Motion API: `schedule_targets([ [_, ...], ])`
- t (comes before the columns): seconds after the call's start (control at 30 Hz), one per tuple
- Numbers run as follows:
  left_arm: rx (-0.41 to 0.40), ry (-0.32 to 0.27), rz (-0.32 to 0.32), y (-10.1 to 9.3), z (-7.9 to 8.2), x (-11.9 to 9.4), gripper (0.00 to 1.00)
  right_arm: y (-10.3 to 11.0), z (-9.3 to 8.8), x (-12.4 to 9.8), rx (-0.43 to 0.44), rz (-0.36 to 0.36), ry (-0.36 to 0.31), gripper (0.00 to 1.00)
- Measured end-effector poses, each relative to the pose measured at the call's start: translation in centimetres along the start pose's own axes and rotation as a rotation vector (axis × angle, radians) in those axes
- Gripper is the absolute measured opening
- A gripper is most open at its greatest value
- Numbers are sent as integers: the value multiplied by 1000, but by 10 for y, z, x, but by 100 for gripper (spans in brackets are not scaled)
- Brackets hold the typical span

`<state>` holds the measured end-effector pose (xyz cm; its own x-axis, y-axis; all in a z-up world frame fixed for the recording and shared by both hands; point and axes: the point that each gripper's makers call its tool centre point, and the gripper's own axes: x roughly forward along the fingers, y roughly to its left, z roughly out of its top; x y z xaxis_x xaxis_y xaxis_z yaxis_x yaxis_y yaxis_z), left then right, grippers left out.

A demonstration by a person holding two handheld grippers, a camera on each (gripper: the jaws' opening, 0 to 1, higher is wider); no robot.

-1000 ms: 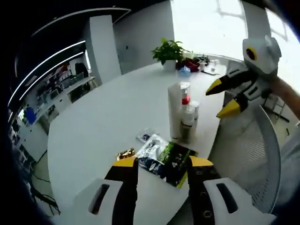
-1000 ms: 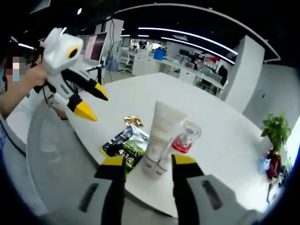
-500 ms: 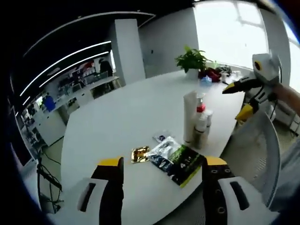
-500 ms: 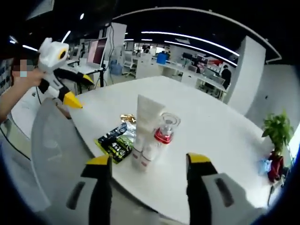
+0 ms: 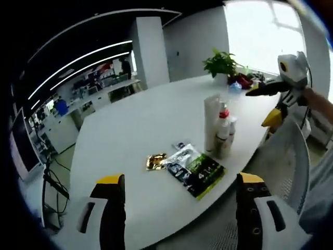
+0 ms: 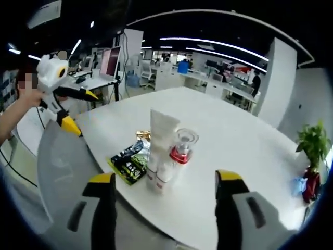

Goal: Arrange the skincare products in the storage area until every visible bottle or jar stands upright without overlapping.

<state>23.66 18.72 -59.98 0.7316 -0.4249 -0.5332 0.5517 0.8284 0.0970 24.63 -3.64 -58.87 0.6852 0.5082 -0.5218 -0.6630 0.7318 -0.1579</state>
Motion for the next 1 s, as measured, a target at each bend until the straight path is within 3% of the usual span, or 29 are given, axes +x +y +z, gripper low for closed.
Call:
schedule_targets([
  [0.23, 7, -19, -14, 14, 5, 4, 92, 10, -2, 7, 28, -9, -4, 89],
  [0.6, 21, -19, -58, 33, -4, 11, 97, 10, -6, 19, 23, -71, -19, 99],
  [0.83, 52, -22, -106, 31, -13, 22, 97, 11, -13, 26, 51, -75, -28, 99],
  [1.0, 76, 0, -130, 32, -17, 28, 97, 6, -16, 21, 35, -127, -33, 99],
])
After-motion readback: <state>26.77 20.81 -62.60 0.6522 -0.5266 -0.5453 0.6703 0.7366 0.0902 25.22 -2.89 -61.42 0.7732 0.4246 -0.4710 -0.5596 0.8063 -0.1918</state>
